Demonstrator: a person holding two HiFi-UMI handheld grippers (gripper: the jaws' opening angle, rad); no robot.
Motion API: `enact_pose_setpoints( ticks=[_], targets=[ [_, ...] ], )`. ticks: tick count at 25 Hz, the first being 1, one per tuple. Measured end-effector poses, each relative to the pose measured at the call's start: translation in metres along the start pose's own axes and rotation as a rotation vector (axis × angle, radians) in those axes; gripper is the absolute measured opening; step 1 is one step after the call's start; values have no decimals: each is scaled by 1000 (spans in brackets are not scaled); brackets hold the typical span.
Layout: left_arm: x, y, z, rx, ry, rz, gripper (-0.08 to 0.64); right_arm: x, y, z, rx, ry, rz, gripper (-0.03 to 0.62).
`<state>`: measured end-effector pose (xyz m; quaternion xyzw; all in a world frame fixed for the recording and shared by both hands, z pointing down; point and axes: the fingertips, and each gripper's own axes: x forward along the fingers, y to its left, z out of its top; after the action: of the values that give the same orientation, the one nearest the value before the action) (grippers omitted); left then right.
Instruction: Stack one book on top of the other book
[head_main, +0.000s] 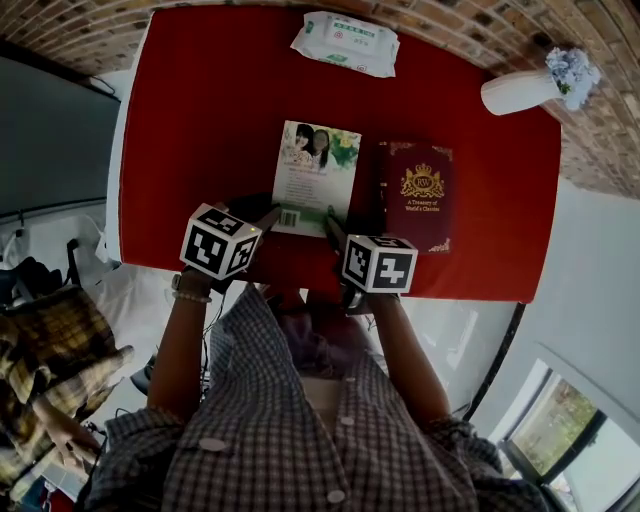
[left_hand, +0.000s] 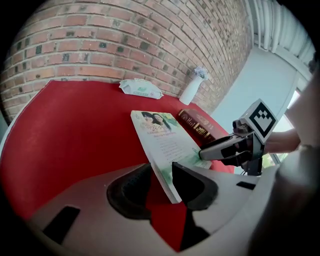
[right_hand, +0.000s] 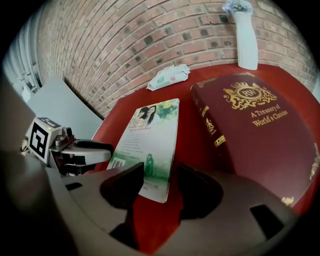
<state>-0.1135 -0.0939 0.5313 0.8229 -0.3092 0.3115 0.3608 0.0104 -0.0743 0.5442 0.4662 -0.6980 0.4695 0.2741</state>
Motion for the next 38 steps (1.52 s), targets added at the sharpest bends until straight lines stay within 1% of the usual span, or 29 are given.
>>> enact_pose_setpoints(
  ticks=[4,8,11,12,13,18,21,28,35,38],
  targets=[
    [7,3,-6,-26,37,6,130,1,2,1,-10,6,9,210],
    [8,4,-8,-80,42,-12,133,0,1,0,-17,0,12,210],
    [9,2,-9,-96,50,-28,130,0,1,0,-18,-2,15,194],
    [10,0,-9,-108,51,-40,104,0,1,0,-19,-4,12,190],
    [11,-2,-9,-123,50,-51,95,0,0,0,-18,-8,10,183],
    [11,0,-9,-196,32,-83,97,0,-1,1,22,-28,16,156],
    [10,0,-8,-208,21,-84,86,-4,-3,3,52,-44,18,123],
    [8,2,-8,-236,-6,-81,78,-19,2,11,61,-94,29,85],
    [8,1,-9,-240,-6,-75,78,-30,6,18,75,-132,60,72],
    [8,1,-8,-243,-8,-76,78,-27,3,15,81,-123,39,72]
  ],
)
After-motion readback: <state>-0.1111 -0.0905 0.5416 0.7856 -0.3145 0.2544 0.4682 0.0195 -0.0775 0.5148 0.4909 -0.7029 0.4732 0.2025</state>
